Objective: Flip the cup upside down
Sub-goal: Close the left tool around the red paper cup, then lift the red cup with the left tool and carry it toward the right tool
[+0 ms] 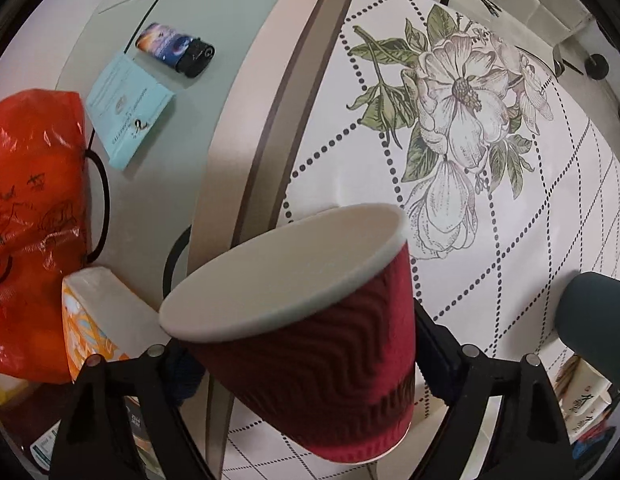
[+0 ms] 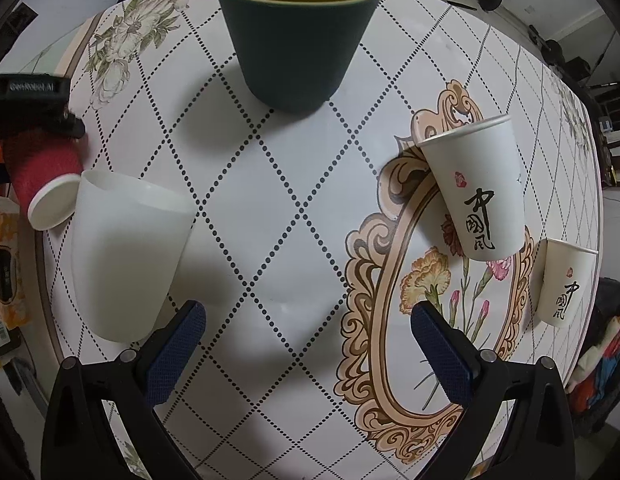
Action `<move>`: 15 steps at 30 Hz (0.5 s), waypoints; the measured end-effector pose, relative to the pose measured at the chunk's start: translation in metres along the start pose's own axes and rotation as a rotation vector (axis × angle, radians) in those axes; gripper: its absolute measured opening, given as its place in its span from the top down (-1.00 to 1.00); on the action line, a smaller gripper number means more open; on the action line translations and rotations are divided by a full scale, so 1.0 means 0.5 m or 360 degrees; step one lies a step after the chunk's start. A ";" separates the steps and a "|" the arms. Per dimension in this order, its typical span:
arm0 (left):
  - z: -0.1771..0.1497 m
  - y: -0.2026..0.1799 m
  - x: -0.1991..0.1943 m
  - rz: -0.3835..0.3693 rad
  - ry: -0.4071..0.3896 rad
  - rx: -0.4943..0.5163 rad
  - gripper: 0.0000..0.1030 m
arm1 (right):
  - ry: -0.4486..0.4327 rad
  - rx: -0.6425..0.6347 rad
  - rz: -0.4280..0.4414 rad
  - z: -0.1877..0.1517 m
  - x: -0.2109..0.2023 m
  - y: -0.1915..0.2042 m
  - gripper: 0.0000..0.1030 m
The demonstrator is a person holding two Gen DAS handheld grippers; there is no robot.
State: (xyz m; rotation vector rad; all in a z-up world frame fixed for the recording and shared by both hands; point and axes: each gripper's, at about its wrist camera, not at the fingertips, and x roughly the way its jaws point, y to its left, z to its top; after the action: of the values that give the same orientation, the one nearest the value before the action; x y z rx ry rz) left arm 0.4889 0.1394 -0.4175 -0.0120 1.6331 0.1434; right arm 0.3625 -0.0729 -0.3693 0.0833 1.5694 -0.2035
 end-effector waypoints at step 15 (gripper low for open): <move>-0.011 -0.063 -0.023 0.0207 -0.0183 0.0197 -0.62 | -0.0016 0.0039 -0.0031 -0.017 0.003 -0.035 -1.00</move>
State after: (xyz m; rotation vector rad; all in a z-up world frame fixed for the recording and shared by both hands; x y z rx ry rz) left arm 0.4871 0.1066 -0.4083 0.1941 1.5254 0.1398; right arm 0.3509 -0.0885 -0.3696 0.0862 1.5586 -0.2379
